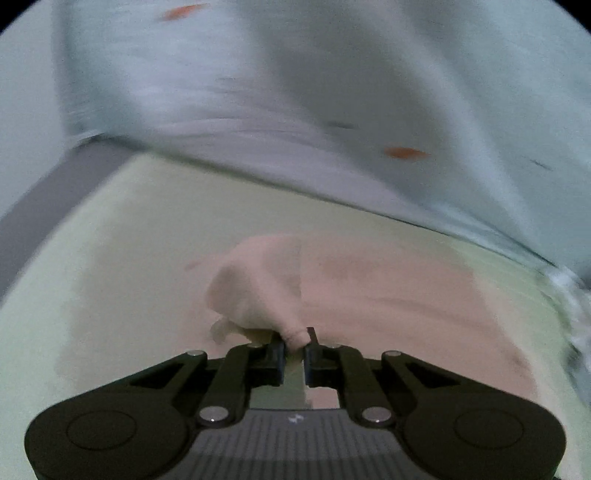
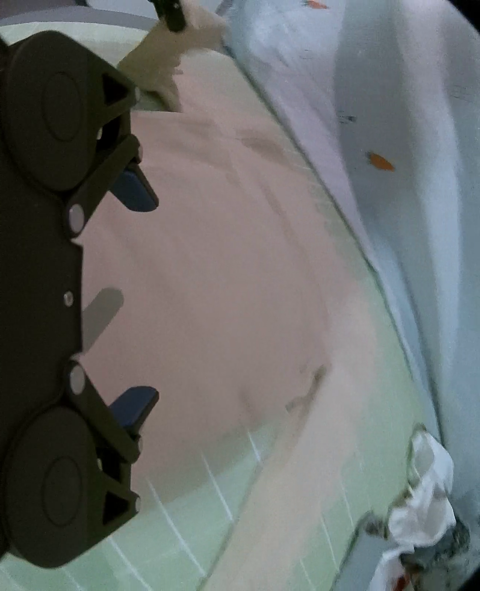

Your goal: Fold clothes

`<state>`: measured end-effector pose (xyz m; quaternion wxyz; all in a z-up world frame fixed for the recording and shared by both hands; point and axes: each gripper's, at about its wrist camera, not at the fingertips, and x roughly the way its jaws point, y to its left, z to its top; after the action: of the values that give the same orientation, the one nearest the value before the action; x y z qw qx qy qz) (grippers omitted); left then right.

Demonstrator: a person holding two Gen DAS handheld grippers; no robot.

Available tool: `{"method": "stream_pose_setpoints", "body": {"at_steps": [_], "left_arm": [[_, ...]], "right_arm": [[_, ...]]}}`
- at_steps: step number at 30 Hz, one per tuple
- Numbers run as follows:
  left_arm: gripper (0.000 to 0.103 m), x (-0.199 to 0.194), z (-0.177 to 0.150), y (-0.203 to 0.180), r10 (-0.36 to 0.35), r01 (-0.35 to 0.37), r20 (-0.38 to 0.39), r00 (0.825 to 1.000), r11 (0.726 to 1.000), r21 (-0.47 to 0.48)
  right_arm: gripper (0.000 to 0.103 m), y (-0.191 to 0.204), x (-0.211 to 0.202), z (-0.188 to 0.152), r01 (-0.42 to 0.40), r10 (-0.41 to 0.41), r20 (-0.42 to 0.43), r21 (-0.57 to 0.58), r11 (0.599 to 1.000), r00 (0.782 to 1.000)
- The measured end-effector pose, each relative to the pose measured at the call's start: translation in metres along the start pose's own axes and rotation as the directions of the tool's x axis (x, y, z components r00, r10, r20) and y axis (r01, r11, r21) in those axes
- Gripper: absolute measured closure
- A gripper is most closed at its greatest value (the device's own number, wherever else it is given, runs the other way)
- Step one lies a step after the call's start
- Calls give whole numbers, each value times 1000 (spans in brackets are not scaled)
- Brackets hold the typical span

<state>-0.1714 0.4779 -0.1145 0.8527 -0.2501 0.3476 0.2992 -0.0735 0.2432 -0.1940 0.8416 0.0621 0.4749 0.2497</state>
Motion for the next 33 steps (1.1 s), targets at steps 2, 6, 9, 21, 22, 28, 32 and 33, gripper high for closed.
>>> {"method": "stream_pose_setpoints", "body": {"at_steps": [2,6,9,21,22,28,32,33], "left_arm": [[68,-3,-10,-37,-59,61,-26,998,994,95],[10,-4,-35,-76,-7,26,-76,997,969,245],[9,10,-48,-69,109,-68,-147,983,962,264],[9,42,-71,29,263,-256,-358,896,964,66],[9,44,-74,33,265,-260,-371,890,964,64],[3,60,-83,55,240,-246,-430,870,968,43],[0,66,-77,61,232,-236,-434,871,971,45],[0,67,-75,62,231,-233,-434,871,971,48]], "right_arm": [[1,-11,-10,2,0,-1,31,25,1000,1000],[0,-21,-25,2,5,-9,78,43,999,997],[0,-21,-26,2,9,-9,85,0,1000,996],[1,33,17,-11,-55,40,-88,-166,985,995],[5,40,21,-11,-54,38,-88,-181,982,995],[43,69,42,-4,-55,37,-81,-223,973,996],[59,80,57,2,-45,29,-78,-212,976,997],[62,81,60,2,-37,21,-78,-206,978,997]]}}
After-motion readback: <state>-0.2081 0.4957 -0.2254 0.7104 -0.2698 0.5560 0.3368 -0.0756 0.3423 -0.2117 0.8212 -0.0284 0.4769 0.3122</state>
